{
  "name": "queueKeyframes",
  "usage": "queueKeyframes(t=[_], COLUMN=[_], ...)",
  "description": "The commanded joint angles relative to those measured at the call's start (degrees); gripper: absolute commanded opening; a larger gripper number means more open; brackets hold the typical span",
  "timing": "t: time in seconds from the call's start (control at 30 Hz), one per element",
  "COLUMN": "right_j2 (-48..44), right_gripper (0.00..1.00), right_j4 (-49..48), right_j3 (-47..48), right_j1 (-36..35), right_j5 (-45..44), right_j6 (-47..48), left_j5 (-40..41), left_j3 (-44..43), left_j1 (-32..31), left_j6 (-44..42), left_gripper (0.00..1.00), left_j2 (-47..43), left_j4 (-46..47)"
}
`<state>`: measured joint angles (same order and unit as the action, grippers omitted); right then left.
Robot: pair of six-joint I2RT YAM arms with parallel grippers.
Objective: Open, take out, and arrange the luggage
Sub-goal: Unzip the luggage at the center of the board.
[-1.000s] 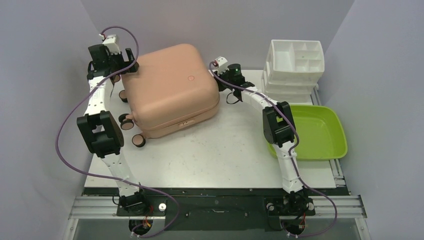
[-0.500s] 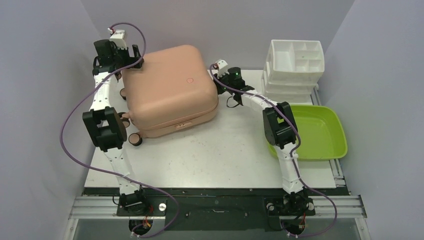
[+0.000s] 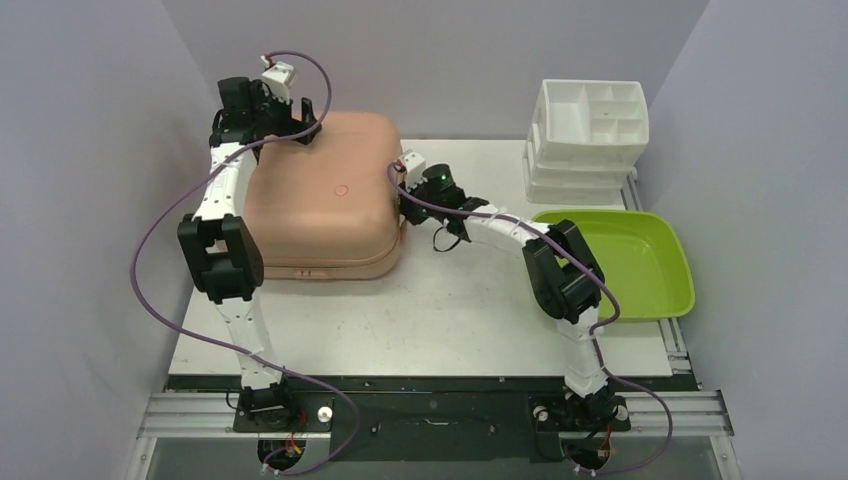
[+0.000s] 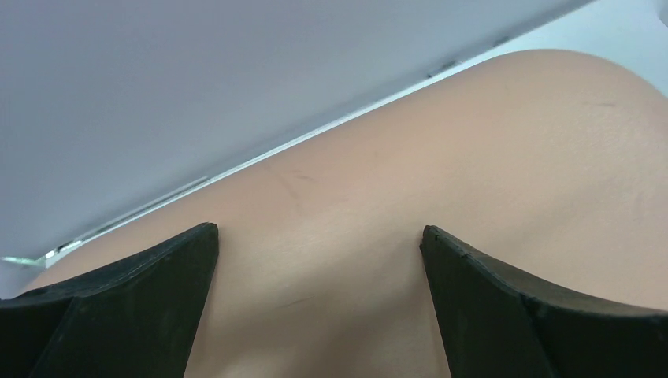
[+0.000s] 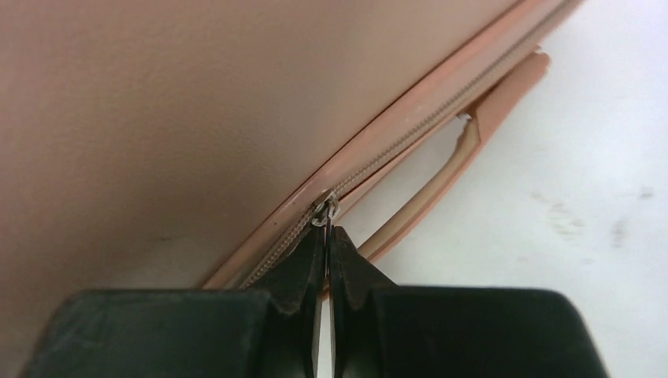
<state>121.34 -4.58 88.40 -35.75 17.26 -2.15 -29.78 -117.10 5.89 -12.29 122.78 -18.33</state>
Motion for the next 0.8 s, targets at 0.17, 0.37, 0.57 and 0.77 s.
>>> queueKeyframes(t=[0.17, 0.37, 0.57, 0.77], right_j2=[-4.6, 0.6, 8.4, 20.1], right_gripper=[0.00, 0.00, 0.00, 0.00], right_j4=[0.9, 4.2, 7.8, 7.9], right_j3=[-0.9, 8.8, 21.7, 37.2], right_j1=[-4.5, 4.3, 6.9, 7.4], right_j5=[1.1, -8.3, -8.1, -10.0], right_j6=[-6.9, -10.1, -10.7, -13.0], left_j5=[-6.5, -6.7, -7.3, -9.1], left_j3=[7.7, 8.4, 9.5, 12.1], left_j1=[-7.1, -8.7, -9.7, -10.7], left_j6=[-7.1, -9.5, -11.9, -13.8], left_gripper=[0.98, 0.99, 1.00, 1.00], left_j2=[2.6, 2.7, 2.4, 0.6], left_j4=[-22.3, -24.1, -26.5, -28.2])
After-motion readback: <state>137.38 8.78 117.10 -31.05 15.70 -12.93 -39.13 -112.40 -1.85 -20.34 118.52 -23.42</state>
